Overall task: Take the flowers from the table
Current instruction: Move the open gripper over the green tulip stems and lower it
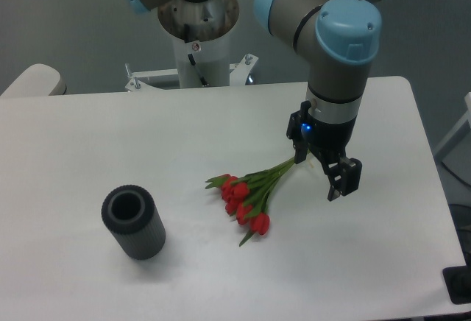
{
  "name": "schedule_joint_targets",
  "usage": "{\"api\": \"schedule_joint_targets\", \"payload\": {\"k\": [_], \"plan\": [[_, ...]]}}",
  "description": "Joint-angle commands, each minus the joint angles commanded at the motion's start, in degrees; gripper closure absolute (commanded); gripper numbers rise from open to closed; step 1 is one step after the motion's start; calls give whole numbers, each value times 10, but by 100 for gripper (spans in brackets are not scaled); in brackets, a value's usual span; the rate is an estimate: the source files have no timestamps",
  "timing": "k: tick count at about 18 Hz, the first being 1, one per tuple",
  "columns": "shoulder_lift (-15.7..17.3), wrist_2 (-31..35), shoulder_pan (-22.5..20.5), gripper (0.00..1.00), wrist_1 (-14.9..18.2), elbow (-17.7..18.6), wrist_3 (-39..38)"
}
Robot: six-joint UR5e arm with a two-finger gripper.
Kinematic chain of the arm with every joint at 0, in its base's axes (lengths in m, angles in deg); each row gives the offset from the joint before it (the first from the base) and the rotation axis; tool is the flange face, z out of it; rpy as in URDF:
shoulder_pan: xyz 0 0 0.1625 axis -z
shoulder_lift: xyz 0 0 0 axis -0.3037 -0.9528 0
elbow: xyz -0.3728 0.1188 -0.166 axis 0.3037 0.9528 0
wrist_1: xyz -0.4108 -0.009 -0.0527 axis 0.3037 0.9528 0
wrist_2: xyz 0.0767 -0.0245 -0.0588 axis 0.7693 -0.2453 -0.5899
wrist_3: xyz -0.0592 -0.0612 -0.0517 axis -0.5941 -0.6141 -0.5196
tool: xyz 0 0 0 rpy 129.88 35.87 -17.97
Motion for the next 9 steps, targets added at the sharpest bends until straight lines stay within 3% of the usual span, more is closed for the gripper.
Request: {"api": "schedule_joint_targets", "payload": {"k": [4, 9], "plan": [[2, 1, 3, 0, -1, 15, -2], [17, 14, 4, 0, -9, 84, -54]]}}
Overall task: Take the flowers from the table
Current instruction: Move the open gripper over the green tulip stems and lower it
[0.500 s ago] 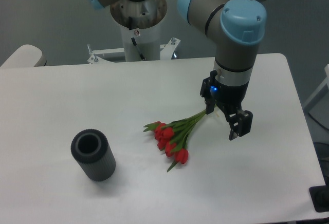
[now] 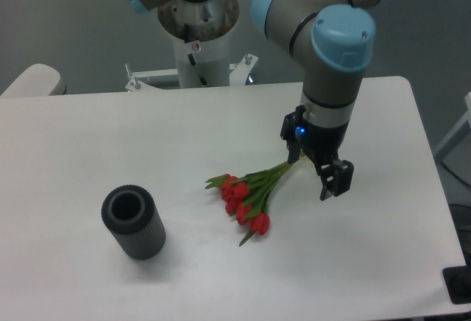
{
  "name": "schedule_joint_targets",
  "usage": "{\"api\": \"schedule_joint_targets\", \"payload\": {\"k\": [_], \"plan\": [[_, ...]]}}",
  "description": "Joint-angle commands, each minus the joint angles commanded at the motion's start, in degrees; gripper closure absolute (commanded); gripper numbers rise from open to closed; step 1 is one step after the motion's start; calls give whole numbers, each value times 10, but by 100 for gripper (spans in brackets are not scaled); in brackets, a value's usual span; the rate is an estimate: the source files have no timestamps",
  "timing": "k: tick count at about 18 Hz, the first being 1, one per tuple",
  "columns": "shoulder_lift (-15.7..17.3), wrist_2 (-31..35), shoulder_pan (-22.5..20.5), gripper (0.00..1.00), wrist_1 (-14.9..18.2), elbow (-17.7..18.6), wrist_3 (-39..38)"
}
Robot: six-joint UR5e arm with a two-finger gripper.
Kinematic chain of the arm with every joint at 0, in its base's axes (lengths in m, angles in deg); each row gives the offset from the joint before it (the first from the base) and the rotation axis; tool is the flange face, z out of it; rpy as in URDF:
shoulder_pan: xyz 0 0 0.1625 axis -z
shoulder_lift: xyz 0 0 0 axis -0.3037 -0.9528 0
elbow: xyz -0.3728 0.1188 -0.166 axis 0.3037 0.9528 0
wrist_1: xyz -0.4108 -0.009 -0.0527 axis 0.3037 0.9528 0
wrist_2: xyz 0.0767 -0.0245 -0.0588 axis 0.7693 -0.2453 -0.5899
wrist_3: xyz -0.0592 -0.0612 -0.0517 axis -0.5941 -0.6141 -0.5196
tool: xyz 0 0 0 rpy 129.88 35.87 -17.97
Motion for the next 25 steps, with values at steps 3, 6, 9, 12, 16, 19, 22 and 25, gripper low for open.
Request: {"api": "schedule_joint_targets", "payload": {"k": [3, 6, 9, 12, 16, 19, 22, 25], "plan": [[0, 5, -1, 0, -11, 32, -56], [-1, 6, -2, 0, -42, 83, -77], [-4, 27, -1, 0, -80, 122, -95], [-11, 90, 2, 0, -104, 138, -99], [-25, 92, 4, 0, -137, 163, -152], [-33, 94, 4, 0, -168, 189, -155], [-40, 93, 4, 0, -192, 202, -172], [-45, 93, 4, 0, -209, 212, -174]]}}
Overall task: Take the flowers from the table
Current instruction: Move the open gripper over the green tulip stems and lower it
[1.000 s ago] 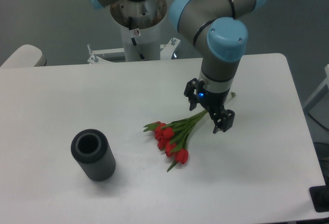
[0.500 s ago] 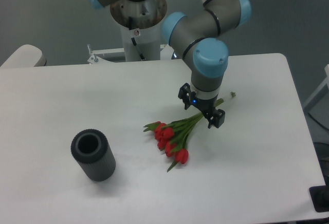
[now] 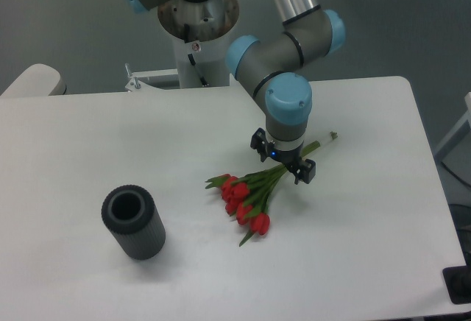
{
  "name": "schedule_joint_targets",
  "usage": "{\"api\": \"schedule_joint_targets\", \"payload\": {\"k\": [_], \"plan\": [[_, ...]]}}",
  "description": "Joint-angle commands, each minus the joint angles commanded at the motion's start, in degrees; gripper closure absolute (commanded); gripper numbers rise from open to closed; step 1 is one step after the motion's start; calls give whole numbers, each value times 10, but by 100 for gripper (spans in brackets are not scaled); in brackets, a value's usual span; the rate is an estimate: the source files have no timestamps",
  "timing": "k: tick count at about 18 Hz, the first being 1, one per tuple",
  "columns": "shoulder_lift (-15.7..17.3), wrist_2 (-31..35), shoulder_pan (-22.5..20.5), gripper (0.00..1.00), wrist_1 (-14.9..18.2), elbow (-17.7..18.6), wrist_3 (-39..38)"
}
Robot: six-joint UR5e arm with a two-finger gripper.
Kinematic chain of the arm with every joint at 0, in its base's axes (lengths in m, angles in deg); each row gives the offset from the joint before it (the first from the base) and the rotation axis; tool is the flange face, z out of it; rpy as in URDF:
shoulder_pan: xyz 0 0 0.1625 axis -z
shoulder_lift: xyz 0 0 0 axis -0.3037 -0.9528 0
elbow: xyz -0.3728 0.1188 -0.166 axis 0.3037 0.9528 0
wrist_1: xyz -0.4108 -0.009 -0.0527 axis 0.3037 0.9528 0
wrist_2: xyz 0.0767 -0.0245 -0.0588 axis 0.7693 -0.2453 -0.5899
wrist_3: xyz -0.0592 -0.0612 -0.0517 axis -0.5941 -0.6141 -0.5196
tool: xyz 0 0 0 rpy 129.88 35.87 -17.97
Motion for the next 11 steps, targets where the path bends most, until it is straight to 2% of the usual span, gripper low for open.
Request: {"api": "schedule_joint_targets", "payload": {"k": [9, 10, 11], "plan": [[-6, -1, 5, 1, -4, 6, 2], [-7, -1, 5, 9, -4, 6, 3], [-9, -1, 5, 21, -4, 5, 5]]}}
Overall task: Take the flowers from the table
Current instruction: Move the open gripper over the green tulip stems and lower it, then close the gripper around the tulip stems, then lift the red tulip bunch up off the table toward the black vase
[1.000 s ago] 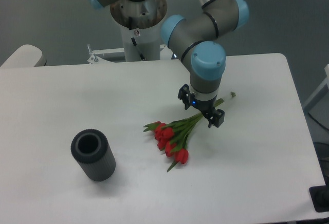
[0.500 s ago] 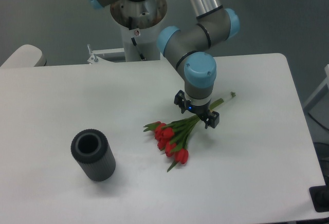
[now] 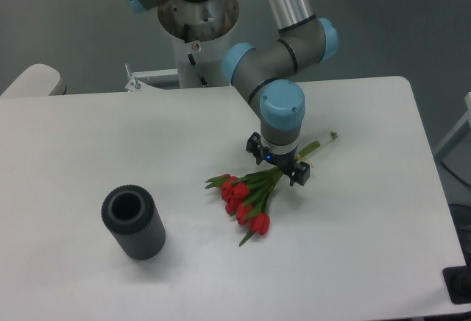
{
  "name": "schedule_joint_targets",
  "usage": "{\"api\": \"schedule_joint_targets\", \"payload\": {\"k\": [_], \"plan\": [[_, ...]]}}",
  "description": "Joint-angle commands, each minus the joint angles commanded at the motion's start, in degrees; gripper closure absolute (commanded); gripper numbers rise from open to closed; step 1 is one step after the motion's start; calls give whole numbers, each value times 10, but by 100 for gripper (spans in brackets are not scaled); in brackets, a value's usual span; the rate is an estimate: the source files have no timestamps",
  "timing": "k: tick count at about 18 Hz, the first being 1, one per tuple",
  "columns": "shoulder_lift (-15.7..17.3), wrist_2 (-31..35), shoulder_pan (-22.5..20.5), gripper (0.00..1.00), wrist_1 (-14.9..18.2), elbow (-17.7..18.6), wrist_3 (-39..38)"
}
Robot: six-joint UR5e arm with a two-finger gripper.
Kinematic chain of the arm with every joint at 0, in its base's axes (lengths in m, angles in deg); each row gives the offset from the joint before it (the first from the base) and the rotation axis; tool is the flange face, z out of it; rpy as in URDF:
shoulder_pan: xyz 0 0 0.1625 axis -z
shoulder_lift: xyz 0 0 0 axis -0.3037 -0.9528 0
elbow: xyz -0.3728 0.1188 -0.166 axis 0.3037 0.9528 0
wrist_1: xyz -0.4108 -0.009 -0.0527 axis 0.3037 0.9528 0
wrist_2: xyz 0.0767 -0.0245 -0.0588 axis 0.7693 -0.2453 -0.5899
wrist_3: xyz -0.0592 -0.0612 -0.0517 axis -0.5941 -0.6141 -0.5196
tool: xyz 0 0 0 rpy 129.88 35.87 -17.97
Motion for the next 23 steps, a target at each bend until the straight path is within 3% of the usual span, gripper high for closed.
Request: {"api": "schedule_joint_targets", "payload": {"k": [1, 4, 6, 16, 20, 23], "plan": [[0, 0, 0, 35, 1, -1, 3], [-1, 1, 0, 62, 2, -2, 18], [-1, 0, 0, 68, 2, -5, 28], [1, -4, 0, 75, 2, -26, 32], [15, -10, 9, 75, 15, -58, 32], [28, -64, 16, 75, 34, -95, 33]]}}
